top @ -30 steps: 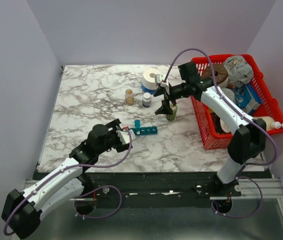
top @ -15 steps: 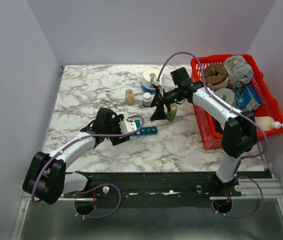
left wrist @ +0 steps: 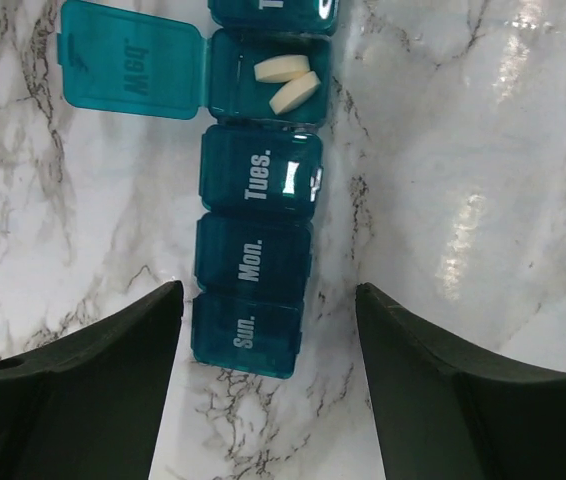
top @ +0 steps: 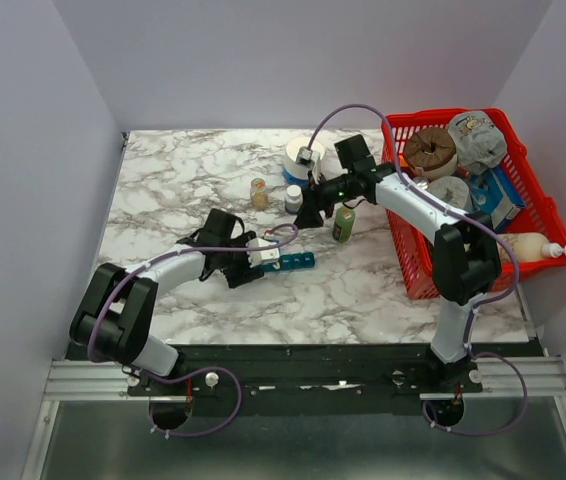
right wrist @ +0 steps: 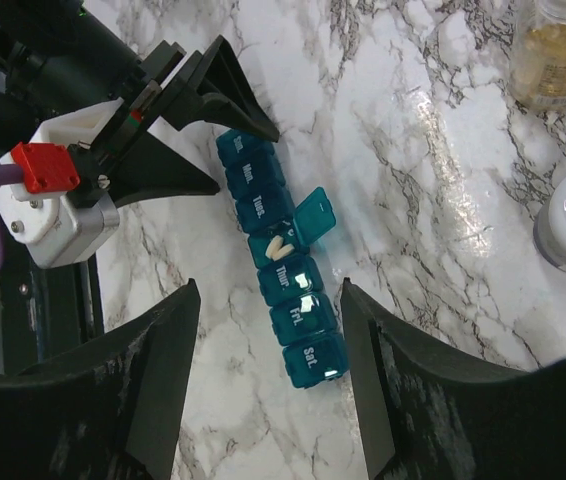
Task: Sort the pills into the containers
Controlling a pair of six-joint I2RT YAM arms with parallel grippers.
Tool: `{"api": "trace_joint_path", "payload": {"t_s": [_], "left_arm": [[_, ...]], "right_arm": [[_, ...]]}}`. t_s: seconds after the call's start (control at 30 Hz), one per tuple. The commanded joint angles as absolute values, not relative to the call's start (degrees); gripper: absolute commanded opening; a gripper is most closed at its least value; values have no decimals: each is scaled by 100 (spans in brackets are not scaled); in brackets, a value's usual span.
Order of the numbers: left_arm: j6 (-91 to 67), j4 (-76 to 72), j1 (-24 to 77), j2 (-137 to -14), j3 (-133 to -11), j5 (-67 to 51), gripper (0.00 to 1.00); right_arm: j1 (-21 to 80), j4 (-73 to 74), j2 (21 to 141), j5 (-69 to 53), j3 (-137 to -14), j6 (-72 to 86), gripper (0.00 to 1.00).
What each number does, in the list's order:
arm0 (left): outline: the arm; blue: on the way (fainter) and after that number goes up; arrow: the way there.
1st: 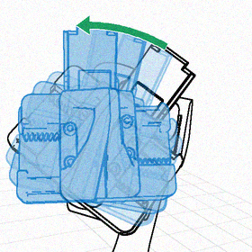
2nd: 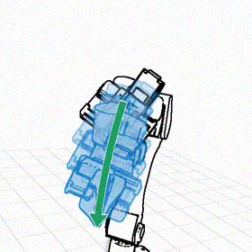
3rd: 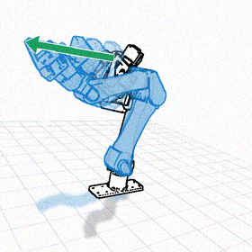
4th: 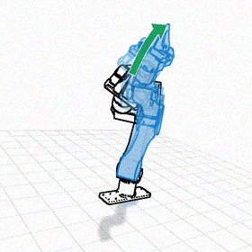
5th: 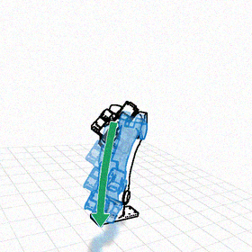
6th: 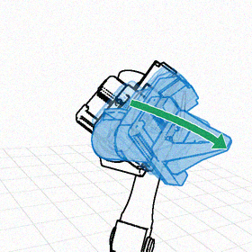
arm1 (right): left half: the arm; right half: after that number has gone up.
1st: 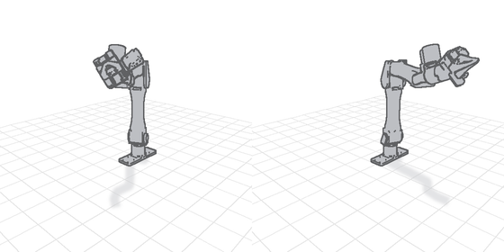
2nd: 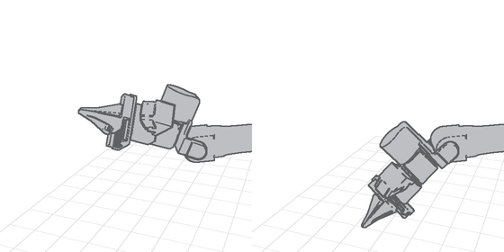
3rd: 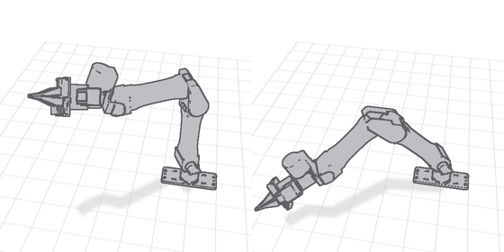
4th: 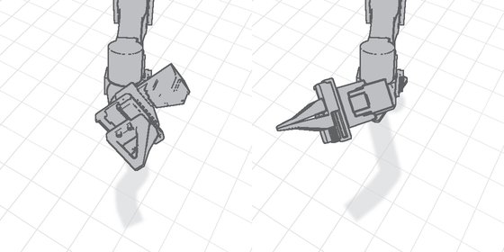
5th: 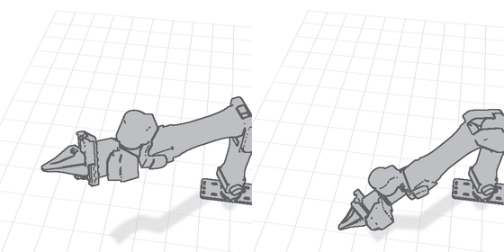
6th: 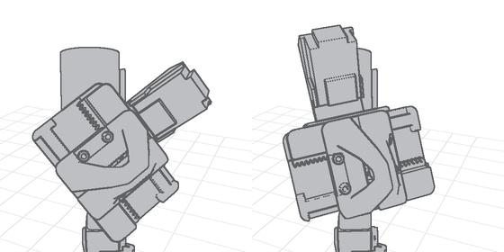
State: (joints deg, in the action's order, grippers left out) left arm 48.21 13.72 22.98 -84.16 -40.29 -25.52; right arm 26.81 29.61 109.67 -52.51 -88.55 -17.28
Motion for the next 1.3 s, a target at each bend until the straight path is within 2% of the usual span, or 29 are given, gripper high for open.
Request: {"api": "trace_joint_path", "payload": {"t_s": [0.0, 0.2, 0.23, 0.3, 0.33, 0.37, 0.43, 0.57, 0.77, 1.07, 1.27], "left_arm": [[4922, 1336, 2276, -8683, -4227, -2558, 74], [4808, 1178, 2364, -8526, -4035, -2505, 55], [4790, 1152, 2408, -8482, -3991, -2453, 44], [4729, 1055, 2531, -8377, -3850, -2382, 33], [4720, 1029, 2575, -8350, -3815, -2356, 24], [4711, 985, 2662, -8332, -3736, -2303, 22], [4685, 949, 2759, -8288, -3692, -2276, 15], [4685, 835, 2970, -8271, -3604, -2259, 9], [4650, 878, 3111, -8367, -3656, -2399, 4], [4632, 1002, 3138, -8473, -3744, -2470, 2], [4597, 1011, 3138, -8499, -3770, -2496, 2]], "right_arm": [[2725, 2707, 11135, -5107, -8947, -1327, 66], [2768, 2619, 11320, -4755, -9044, -906, 61], [2786, 2576, 11338, -4685, -9053, -853, 59], [2856, 2479, 11355, -4518, -9018, -677, 55], [2883, 2374, 11355, -4483, -8983, -625, 53], [2909, 2321, 11364, -4378, -8965, -520, 45], [2988, 2224, 11399, -4211, -8956, -422, 42], [3120, 2215, 11566, -3886, -9009, -352, 34], [3296, 2416, 11821, -3640, -9114, -535, 28], [3480, 2628, 12234, -3165, -9255, -721, 28], [3489, 2918, 12340, -3278, -9395, -913, 27]]}}
